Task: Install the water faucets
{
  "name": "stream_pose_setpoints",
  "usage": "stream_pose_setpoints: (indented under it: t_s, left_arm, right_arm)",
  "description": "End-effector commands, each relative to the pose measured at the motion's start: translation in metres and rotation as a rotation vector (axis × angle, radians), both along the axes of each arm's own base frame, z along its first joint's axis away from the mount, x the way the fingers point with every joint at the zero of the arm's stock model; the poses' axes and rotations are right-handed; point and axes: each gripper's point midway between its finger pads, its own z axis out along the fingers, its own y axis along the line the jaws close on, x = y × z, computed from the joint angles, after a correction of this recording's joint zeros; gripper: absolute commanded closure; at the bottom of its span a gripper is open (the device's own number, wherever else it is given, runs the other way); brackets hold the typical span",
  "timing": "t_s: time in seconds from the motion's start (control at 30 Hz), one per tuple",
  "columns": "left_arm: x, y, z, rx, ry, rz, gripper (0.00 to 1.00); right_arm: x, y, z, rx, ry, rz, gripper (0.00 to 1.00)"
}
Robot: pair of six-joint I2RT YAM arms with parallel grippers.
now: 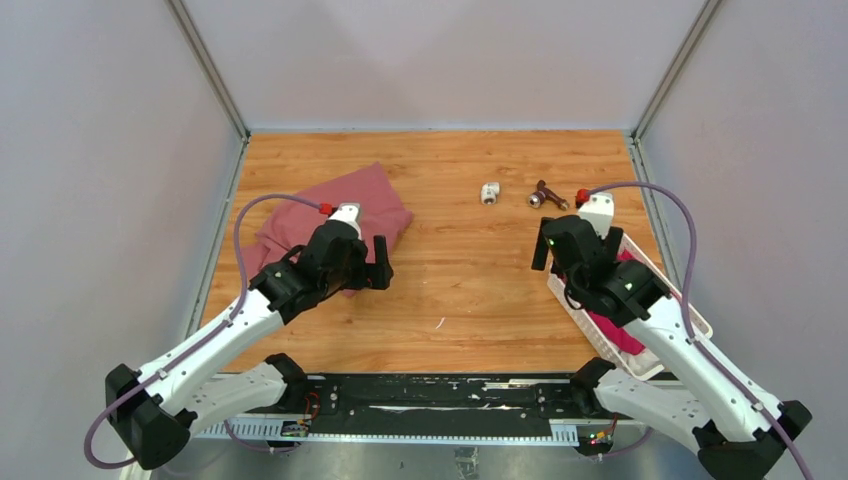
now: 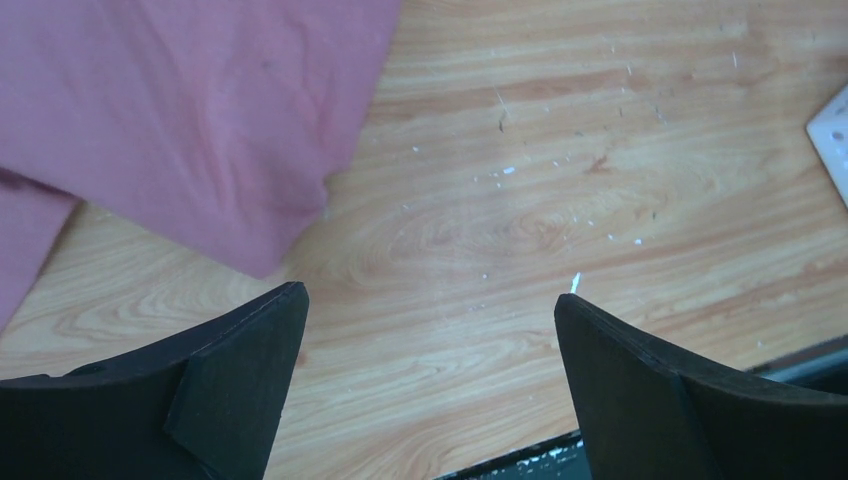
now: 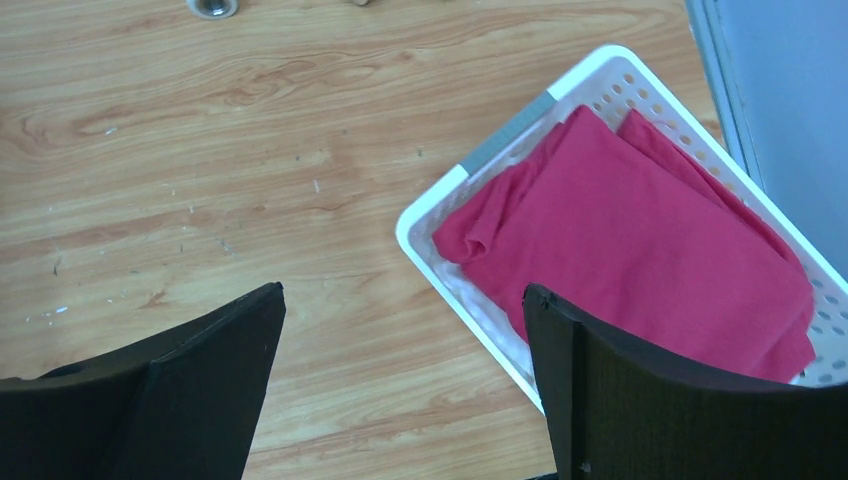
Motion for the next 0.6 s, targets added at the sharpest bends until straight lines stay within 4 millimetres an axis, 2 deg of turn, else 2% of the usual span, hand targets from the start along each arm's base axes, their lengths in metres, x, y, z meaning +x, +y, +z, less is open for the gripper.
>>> stream_pose_setpoints:
  t_s: [0.0, 0.13, 0.27, 0.33, 0.47, 0.57]
  left_arm:
    - [-0.013, -0.023, -0.018, -0.013, 0.057, -0.134, 0.00]
    - [-0.017, -0.035, -0.022, -0.024, 0.091, -0.167, 0.00]
    - [-0.012, -0.037, -0.016, -0.040, 0.073, -0.149, 0.00]
    - [-0.009, -0.036, -0.012, -0.042, 0.058, -0.132, 0.00]
    - [-0.005, -0.035, -0.004, -0.049, 0.033, -0.119, 0.00]
    - [-0.002, -0.030, -0.002, -0.030, 0.017, -0.099, 0.00]
  right_arm:
    - [0.029, 0.037, -0.001, -0.023, 0.016, 0.146, 0.06]
    - [0.065, 0.064, -0.009, -0.071, 0.108, 0.210, 0.06]
    - [0.112, 0.075, -0.029, -0.014, 0.206, 0.216, 0.06]
    - [0.137, 0.067, -0.033, 0.015, 0.222, 0.168, 0.07]
    - [0.175, 0.046, -0.062, 0.157, 0.309, 0.076, 0.09]
    - [0.196, 0.049, -0.081, 0.192, 0.372, 0.109, 0.09]
